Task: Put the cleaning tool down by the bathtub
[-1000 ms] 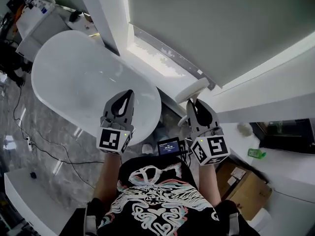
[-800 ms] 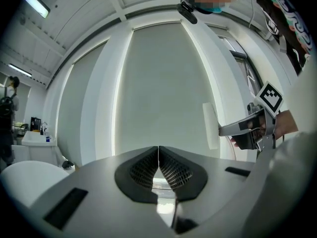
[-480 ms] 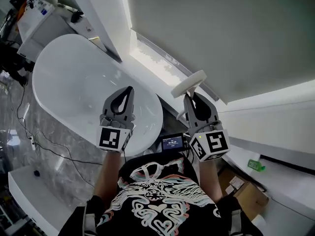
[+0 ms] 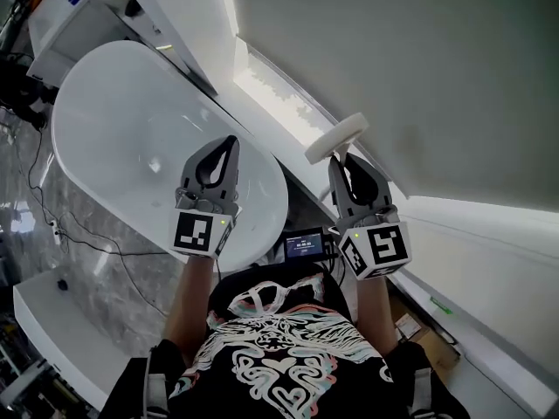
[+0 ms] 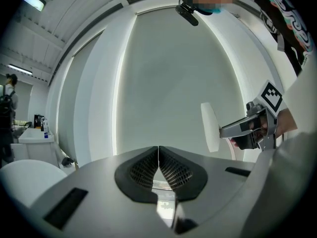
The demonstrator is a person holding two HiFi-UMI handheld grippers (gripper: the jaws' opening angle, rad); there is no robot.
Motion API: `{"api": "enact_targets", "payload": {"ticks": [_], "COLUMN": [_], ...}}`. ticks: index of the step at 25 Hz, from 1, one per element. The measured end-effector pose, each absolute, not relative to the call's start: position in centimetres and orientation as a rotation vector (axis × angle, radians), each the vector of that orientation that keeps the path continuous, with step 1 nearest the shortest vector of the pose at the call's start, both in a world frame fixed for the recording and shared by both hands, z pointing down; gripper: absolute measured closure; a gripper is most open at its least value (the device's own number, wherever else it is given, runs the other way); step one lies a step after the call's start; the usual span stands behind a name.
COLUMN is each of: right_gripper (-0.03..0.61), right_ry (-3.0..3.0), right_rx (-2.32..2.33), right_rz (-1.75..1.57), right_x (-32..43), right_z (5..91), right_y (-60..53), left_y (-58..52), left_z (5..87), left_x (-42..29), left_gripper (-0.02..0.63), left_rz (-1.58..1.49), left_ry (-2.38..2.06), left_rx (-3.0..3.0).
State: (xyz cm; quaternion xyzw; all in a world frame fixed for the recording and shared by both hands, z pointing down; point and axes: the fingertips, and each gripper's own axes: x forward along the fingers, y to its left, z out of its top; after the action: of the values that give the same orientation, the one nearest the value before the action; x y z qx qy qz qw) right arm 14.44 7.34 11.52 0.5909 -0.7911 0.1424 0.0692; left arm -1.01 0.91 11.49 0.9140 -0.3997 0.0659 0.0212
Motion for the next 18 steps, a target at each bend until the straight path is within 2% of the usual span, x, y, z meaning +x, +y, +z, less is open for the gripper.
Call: {"api": "enact_targets", "payload": {"ticks": [18], "right_gripper": [0.502], "right_ry": [-2.319], "right_rx": [1.645], "right_rz": [0.457], "right_x": [14.3], "right_z": [17.5], "right_y": [0.2], "left_y": [-4.3], "left_z": [17.1], "left_x": [0.4], "left_gripper": [0.595], "left_rz": [0.266], "left_ry": [-1.235], "left_rx": [2.820]}}
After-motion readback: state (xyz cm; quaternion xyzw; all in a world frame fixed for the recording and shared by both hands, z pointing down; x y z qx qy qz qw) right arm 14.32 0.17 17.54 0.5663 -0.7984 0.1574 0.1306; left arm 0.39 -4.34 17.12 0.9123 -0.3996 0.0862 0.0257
